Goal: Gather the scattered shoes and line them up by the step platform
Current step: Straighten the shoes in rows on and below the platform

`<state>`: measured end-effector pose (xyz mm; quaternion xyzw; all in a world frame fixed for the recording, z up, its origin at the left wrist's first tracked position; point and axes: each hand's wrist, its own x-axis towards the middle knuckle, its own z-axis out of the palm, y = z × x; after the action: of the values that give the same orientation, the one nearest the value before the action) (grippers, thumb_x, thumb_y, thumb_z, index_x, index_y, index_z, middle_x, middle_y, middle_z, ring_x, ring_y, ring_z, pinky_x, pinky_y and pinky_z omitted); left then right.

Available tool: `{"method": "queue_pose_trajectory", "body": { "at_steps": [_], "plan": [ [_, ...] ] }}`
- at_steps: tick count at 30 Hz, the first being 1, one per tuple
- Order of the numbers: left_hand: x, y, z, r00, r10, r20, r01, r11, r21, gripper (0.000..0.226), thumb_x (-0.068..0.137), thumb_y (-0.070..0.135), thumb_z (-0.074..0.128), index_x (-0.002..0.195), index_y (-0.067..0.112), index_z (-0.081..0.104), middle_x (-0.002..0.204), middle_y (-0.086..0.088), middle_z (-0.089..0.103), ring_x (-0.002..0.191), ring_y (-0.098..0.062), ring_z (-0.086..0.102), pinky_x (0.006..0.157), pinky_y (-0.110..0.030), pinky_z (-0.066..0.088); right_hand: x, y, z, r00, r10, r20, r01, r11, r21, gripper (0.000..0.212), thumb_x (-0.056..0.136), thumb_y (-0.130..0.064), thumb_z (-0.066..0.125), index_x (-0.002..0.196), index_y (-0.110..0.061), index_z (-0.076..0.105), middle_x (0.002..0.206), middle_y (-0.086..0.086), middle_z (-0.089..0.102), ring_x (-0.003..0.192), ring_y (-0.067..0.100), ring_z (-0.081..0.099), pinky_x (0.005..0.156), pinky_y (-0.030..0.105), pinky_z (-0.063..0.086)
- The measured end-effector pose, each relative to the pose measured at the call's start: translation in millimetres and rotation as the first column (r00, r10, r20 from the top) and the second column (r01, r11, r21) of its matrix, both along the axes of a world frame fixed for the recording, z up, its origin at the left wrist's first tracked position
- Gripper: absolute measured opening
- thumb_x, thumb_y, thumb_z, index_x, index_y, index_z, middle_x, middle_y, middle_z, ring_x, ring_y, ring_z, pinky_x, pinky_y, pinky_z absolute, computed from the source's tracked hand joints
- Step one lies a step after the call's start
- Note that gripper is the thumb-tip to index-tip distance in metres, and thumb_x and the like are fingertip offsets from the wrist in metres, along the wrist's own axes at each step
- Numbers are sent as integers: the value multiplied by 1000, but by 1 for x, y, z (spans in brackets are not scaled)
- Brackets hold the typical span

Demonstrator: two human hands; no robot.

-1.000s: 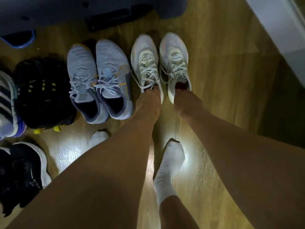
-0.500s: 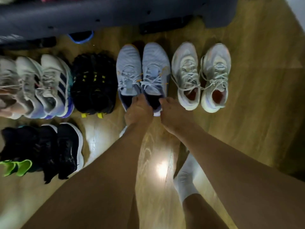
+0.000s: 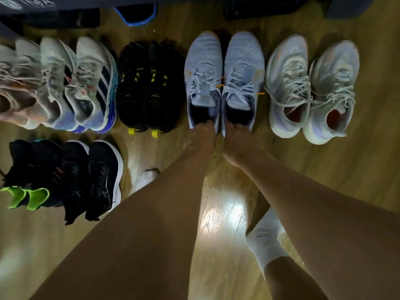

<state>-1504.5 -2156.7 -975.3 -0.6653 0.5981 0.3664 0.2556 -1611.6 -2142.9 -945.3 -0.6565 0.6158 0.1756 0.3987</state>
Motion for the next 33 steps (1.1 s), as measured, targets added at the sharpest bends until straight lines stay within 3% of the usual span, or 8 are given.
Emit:
{"method": "queue_pose_trajectory", "body": {
  "at_steps": [6, 8, 10, 13, 17, 25, 29, 33],
  "plan": [
    [10, 1, 14, 984, 128, -122, -136, 989, -53, 33, 91, 9, 54, 124, 7, 51, 124, -15, 58, 113, -33, 58, 90, -40, 47, 1, -5, 15, 996, 31, -85, -28, 999, 42, 40, 89, -5, 46, 129, -3, 43, 128, 18, 50, 121, 33, 47, 96, 40, 42],
    [19, 2, 27, 943, 241, -229, -269, 958, -99, 34, 94, 14, 50, 127, 10, 52, 128, -14, 55, 116, -31, 55, 91, -37, 44, 13, -4, 25, 995, 20, -102, -22, 999, -22, 38, 90, -7, 43, 128, -4, 45, 126, 18, 50, 118, 35, 48, 92, 41, 45],
    [39, 0, 39, 916, 324, -236, -372, 906, -200, 35, 95, 20, 49, 129, 15, 52, 131, -11, 51, 117, -30, 54, 91, -37, 43, 37, -3, 35, 997, 33, -65, -41, 990, -135, 37, 91, -9, 42, 127, -7, 47, 125, 16, 52, 114, 35, 50, 87, 41, 44],
    [90, -1, 46, 950, 288, -123, -313, 884, -347, 40, 93, 20, 49, 132, 17, 46, 134, -9, 43, 117, -30, 53, 91, -40, 44, 89, -6, 43, 996, 61, 61, -48, 980, -192, 31, 87, -7, 44, 117, -6, 52, 119, 16, 54, 109, 37, 53, 77, 40, 45],
    [163, -7, 32, 955, 292, -50, -293, 905, -310, 52, 89, 16, 54, 138, 12, 36, 142, -13, 35, 123, -36, 46, 95, -43, 43, 156, -24, 33, 988, 68, 136, -49, 989, -139, 39, 91, -11, 43, 130, -7, 45, 130, 15, 48, 119, 36, 47, 88, 40, 43],
    [223, -12, -20, 999, -25, -45, 21, 997, -75, 46, 93, 22, 53, 136, 7, 43, 134, -16, 49, 121, -30, 50, 99, -35, 40, 215, -31, -15, 998, 68, 8, -69, 991, 113, 47, 96, -20, 43, 140, -7, 34, 139, 17, 44, 130, 33, 40, 103, 38, 37],
    [214, -4, -21, 992, 86, -96, -91, 995, -51, 45, 96, 20, 51, 138, 6, 40, 139, -17, 42, 123, -30, 47, 98, -34, 40, 216, -24, -13, 994, 100, -47, -93, 986, 142, 48, 95, -16, 41, 141, -6, 32, 140, 18, 43, 131, 33, 39, 104, 38, 37],
    [221, 6, -4, 971, 30, -238, -49, 996, -74, 50, 90, 22, 51, 138, 13, 39, 134, -11, 45, 121, -30, 49, 98, -35, 41, 226, -26, 11, 993, 100, -66, -95, 992, 77, 58, 95, -22, 44, 147, -10, 23, 142, 16, 39, 129, 35, 40, 102, 42, 42]
  ]
}}
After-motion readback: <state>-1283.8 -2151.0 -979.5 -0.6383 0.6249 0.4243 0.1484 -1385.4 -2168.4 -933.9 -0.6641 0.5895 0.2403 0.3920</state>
